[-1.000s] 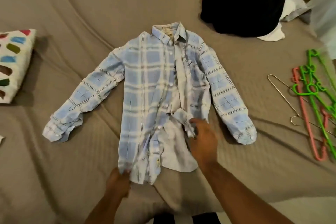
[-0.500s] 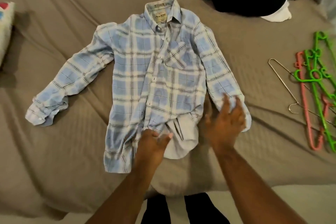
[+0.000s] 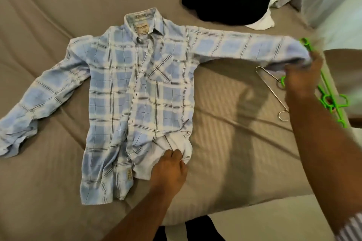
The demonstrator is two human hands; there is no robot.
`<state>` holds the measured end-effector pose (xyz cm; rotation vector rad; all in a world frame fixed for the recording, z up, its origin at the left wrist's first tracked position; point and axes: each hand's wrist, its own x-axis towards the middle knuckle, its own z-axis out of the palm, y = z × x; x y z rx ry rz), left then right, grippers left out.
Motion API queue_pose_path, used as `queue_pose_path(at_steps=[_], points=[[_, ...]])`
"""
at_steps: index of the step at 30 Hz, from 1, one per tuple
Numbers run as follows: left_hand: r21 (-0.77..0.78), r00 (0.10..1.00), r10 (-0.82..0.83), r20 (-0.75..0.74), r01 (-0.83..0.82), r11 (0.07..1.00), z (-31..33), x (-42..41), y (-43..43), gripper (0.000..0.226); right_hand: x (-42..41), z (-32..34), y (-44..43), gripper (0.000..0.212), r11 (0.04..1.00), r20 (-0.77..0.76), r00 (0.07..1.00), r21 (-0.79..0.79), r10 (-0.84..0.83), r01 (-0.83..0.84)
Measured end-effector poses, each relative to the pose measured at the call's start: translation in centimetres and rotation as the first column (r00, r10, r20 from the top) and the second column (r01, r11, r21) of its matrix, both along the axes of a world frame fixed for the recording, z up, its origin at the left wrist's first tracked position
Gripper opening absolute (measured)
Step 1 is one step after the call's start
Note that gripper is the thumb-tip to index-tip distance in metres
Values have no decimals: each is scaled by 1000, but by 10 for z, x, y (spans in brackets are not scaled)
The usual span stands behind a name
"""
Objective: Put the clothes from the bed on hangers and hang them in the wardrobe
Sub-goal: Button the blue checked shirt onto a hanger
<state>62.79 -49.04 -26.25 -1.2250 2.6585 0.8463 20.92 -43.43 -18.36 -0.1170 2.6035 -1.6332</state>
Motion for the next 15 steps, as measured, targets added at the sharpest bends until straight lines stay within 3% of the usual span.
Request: queue_pose_path(at_steps=[2,3,5,6,7,8,9,10,12,15], points=[[143,987,101,-127,-83,986,9,-3,7,19,18,-6,-5,81,954,-118,993,299,-1,37],[215,972,135,-192,-93,972,14,-3,12,16,39,-10,-6,78,927,-100,994,375,41,0],[306,946,148,-288,-55,950,21,-1,22,8,95,-23,-8,50,919,117,975,328,191,-219],[321,940,131,-316,-24,947,24,0,27,6,130,-28,-10,31,877,328,888,250,321,-410],[329,937,113,-331,2,944,27,1,32,6,163,-39,-10,22,781,544,718,171,434,-601],[344,932,99,-350,30,939,27,3,34,7,193,-49,-6,28,662,673,545,109,500,-741],[366,929,90,-359,51,929,27,4,36,6,220,-56,-3,35,596,727,450,71,518,-800],[386,931,83,-356,66,920,26,7,36,4,241,-63,0,34,587,724,440,61,531,-807],[451,940,154,-304,-1,893,23,11,32,7,265,-71,7,15,685,672,545,77,502,-725],[529,850,506,-146,-366,766,21,7,22,22,276,-72,19,41,745,498,738,239,456,-622]])
